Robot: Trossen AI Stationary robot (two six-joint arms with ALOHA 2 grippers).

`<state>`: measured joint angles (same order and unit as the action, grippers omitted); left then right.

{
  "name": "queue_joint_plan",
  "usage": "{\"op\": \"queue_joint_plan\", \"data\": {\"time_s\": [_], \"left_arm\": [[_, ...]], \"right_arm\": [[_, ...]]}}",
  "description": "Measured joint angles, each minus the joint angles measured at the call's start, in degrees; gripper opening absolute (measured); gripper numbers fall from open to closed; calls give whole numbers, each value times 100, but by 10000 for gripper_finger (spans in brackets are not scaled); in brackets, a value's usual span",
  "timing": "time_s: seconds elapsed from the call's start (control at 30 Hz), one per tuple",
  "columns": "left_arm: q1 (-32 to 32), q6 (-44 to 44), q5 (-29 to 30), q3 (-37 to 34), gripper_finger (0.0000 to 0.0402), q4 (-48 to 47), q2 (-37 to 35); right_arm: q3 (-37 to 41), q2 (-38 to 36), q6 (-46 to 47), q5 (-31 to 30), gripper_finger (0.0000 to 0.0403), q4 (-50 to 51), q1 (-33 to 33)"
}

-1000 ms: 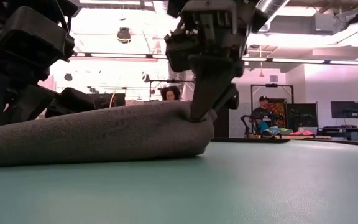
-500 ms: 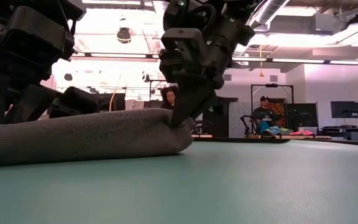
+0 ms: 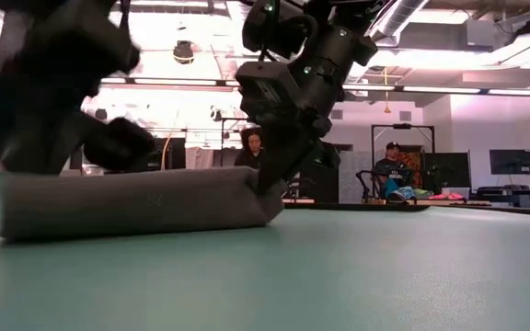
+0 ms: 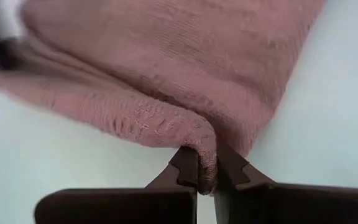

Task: Roll towel
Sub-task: Roll the gray towel

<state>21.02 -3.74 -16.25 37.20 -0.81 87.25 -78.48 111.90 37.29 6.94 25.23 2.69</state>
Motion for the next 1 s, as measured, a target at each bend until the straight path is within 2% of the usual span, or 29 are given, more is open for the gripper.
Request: {"op": "queue_joint_plan", "data": {"time_s": [0.17,0.3,0.37,0.43,0.5,0.6,0.73,0.87,1.0], "left_arm": [[2,-355,273,469,0,-457,-432],[9,-289,1713,737,0,-1523,-912],[-6,-130,2650,658,0,-1862,-1106],[-102,124,3547,428,0,-1869,-1152],[-348,461,3905,147,0,-1453,-1152],[-864,743,3549,-321,0,-281,-1105],[-1412,831,3423,-733,0,531,-1009],[-1781,1207,2975,-846,0,857,-865],[-1955,1372,2545,-851,0,1046,-368]], "right_arm": [[7,0,-23,-131,30,7,9],[7,0,-65,-129,30,-29,9],[7,0,-110,-129,30,-43,9],[7,0,-120,-129,30,-44,11],[7,0,-128,-128,30,-53,11],[4,0,-130,-127,30,-63,29],[4,0,-131,-125,30,-59,82],[2,0,-130,-126,30,-78,137],[0,-2,-130,-128,30,-86,152]]}}
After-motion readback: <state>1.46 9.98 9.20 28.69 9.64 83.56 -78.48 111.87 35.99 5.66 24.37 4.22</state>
